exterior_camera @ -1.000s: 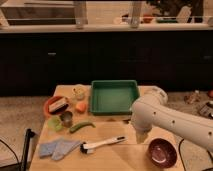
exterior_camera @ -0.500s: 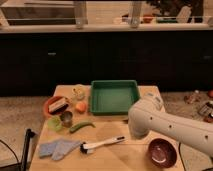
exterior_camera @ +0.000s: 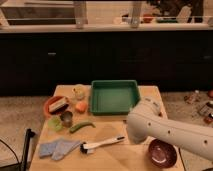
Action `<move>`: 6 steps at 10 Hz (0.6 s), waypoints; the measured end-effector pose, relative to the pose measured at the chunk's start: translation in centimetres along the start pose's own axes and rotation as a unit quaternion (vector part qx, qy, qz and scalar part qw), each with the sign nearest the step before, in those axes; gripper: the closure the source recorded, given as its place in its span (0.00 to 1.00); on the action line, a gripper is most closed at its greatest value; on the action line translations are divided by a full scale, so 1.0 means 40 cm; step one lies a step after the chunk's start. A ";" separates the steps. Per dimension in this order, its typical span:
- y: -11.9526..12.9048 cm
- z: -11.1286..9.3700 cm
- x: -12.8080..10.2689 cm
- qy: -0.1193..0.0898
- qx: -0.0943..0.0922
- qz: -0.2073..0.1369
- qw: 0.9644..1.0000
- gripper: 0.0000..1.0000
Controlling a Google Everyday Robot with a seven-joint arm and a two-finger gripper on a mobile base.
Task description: Wipe table surface with brush
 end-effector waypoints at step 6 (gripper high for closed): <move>0.017 0.003 -0.004 -0.034 0.008 -0.028 0.999 0.56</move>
